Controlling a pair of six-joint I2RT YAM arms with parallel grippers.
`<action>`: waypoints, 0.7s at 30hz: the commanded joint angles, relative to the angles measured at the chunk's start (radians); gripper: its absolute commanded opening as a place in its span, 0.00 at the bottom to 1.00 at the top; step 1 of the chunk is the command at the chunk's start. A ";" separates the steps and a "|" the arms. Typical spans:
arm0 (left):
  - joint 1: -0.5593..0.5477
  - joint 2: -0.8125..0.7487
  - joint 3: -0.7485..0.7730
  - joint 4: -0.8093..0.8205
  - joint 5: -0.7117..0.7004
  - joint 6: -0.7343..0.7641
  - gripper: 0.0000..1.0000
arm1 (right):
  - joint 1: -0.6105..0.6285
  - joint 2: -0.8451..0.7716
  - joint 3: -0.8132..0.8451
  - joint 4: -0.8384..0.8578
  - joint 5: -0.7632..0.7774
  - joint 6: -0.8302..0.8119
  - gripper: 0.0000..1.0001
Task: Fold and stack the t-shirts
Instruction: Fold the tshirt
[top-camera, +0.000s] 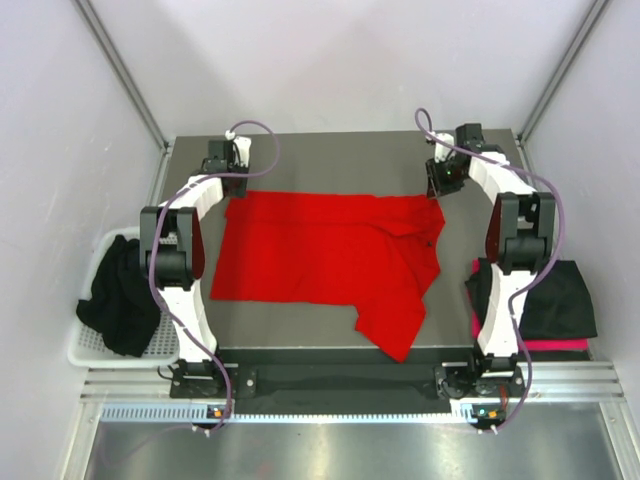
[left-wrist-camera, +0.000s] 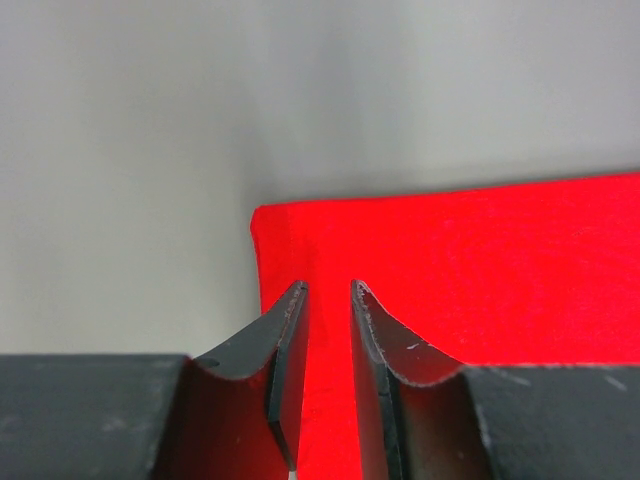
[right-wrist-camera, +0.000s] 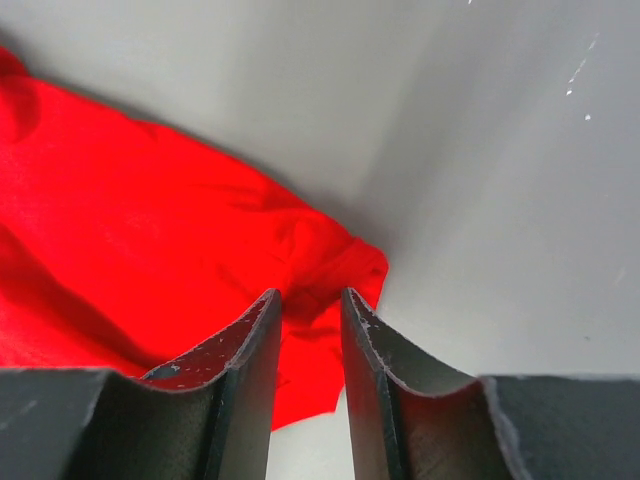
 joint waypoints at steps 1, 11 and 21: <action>-0.001 -0.027 -0.011 0.034 -0.001 0.006 0.29 | -0.007 0.040 0.058 -0.007 0.006 0.012 0.31; 0.001 0.031 0.012 0.035 -0.055 0.019 0.29 | -0.052 0.151 0.139 -0.026 -0.005 0.019 0.14; 0.001 0.074 0.029 0.015 -0.059 0.020 0.20 | -0.067 0.209 0.193 -0.025 0.018 0.016 0.04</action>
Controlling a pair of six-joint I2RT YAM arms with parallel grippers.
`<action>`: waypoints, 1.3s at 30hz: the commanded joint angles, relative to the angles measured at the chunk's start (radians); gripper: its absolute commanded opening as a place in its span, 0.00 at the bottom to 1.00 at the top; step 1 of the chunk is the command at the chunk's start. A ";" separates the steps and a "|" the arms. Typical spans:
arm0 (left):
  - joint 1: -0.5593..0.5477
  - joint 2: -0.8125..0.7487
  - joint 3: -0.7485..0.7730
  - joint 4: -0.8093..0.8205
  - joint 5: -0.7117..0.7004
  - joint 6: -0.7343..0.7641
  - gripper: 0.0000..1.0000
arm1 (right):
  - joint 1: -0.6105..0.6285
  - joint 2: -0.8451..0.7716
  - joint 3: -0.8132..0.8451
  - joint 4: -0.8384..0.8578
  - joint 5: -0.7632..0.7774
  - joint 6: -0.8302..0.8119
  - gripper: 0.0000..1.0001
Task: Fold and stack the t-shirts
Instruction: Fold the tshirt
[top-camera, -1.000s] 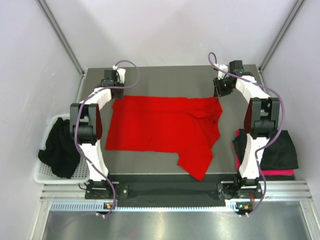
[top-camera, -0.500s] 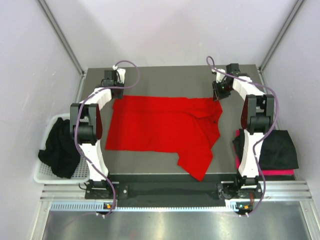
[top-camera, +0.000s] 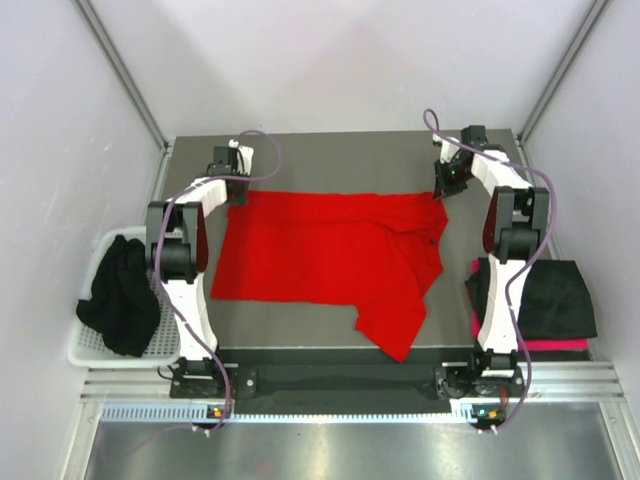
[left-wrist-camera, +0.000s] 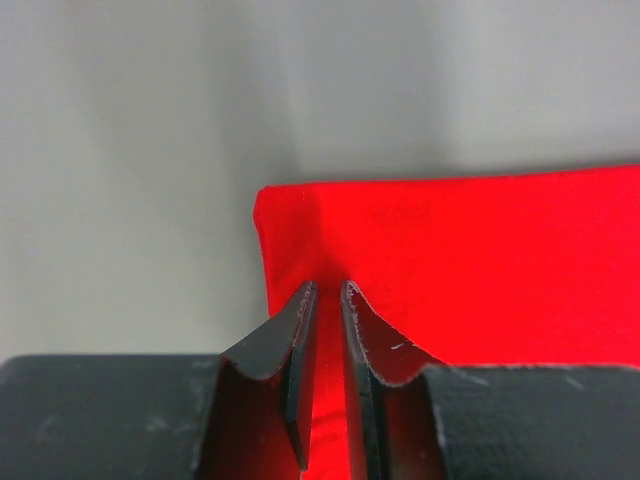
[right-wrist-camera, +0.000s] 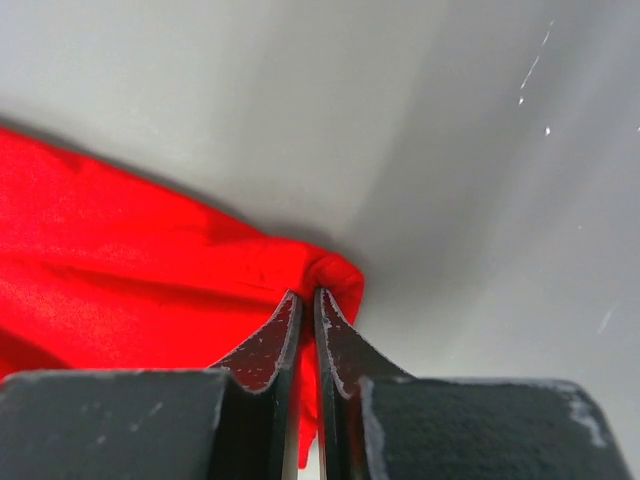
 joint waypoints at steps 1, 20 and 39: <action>0.000 -0.002 0.021 0.025 -0.022 0.006 0.21 | -0.016 0.056 0.078 0.012 0.037 -0.004 0.04; 0.000 0.167 0.263 -0.084 -0.040 -0.009 0.35 | -0.001 0.112 0.153 -0.017 0.019 -0.010 0.07; 0.005 0.144 0.221 -0.071 -0.085 0.000 0.00 | -0.001 0.125 0.176 -0.014 0.045 -0.010 0.08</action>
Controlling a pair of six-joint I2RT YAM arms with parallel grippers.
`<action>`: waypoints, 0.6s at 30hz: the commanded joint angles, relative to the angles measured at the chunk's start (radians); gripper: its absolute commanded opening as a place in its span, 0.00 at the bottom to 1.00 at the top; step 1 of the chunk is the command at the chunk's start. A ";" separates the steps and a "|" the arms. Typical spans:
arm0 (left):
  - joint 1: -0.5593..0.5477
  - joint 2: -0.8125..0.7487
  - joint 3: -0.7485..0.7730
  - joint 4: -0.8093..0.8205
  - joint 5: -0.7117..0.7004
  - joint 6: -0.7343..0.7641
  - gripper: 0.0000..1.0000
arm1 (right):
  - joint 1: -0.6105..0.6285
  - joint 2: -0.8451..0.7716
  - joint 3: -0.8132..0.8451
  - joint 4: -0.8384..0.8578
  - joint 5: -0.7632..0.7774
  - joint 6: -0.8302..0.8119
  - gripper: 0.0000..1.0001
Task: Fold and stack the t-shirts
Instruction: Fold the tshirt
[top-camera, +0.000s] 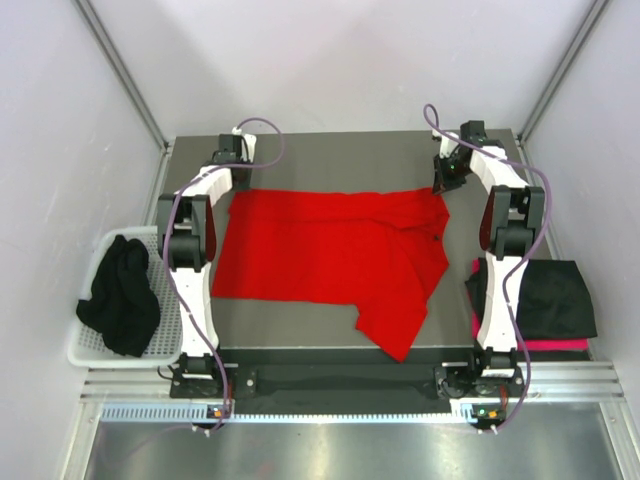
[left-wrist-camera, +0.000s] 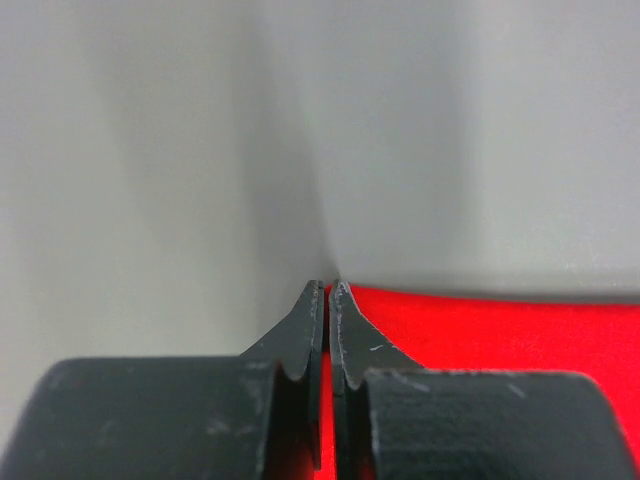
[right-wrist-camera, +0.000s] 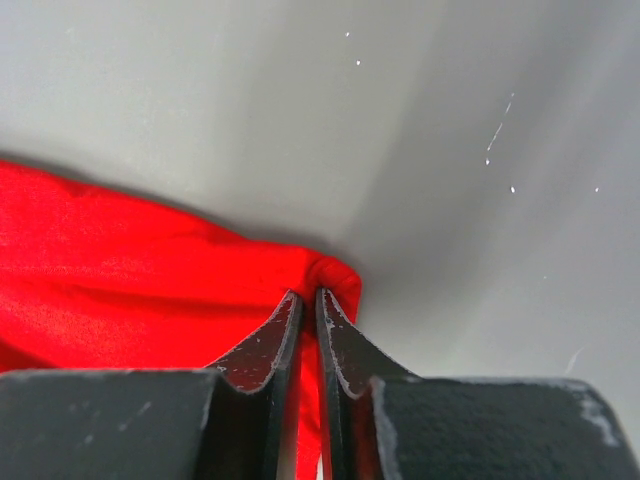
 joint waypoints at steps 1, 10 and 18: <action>0.012 -0.027 -0.041 -0.006 -0.054 0.008 0.00 | -0.002 0.050 0.049 0.029 0.053 -0.015 0.08; 0.034 -0.018 -0.046 0.133 -0.140 0.011 0.00 | -0.002 0.145 0.250 0.065 0.091 0.013 0.09; 0.040 0.040 0.024 0.204 -0.119 0.008 0.00 | 0.008 0.184 0.283 0.121 0.109 0.019 0.11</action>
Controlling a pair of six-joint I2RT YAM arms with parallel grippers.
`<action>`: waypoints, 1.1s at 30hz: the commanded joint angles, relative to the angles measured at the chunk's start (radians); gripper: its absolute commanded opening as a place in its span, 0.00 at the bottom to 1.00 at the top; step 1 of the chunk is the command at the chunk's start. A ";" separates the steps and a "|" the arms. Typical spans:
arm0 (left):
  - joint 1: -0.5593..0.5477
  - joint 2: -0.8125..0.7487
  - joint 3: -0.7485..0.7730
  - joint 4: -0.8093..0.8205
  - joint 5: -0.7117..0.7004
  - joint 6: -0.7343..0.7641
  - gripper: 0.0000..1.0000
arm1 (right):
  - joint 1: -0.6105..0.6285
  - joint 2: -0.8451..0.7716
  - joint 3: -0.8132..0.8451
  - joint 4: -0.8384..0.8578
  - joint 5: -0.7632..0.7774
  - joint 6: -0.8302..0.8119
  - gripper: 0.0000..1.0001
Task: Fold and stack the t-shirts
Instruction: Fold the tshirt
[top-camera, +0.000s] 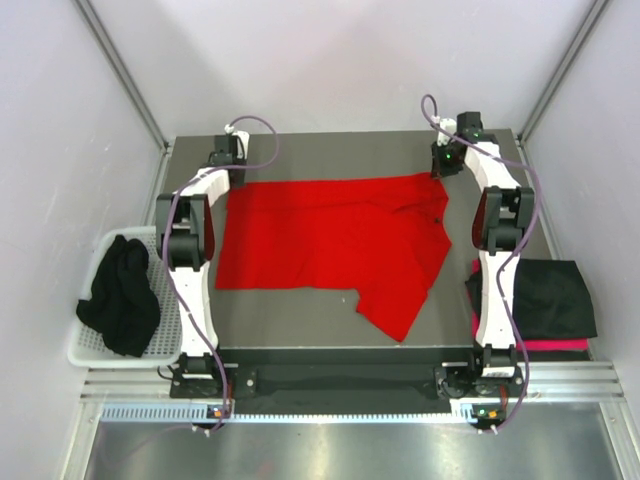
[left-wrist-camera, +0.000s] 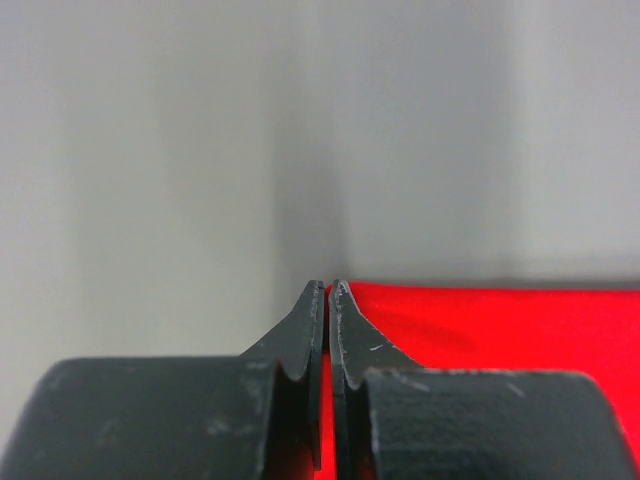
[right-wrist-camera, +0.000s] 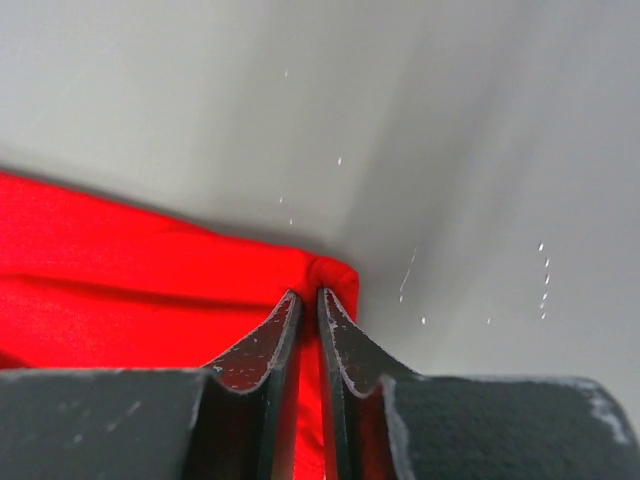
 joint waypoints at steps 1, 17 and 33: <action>0.020 0.044 0.063 0.101 -0.031 0.011 0.00 | -0.003 0.052 0.069 0.074 0.066 -0.002 0.11; -0.018 -0.345 -0.087 0.109 0.143 -0.081 0.33 | -0.001 -0.495 -0.340 0.260 0.109 -0.073 0.31; -0.081 -0.726 -0.666 -0.049 0.326 0.030 0.26 | 0.259 -0.693 -0.762 0.103 0.097 -0.361 0.28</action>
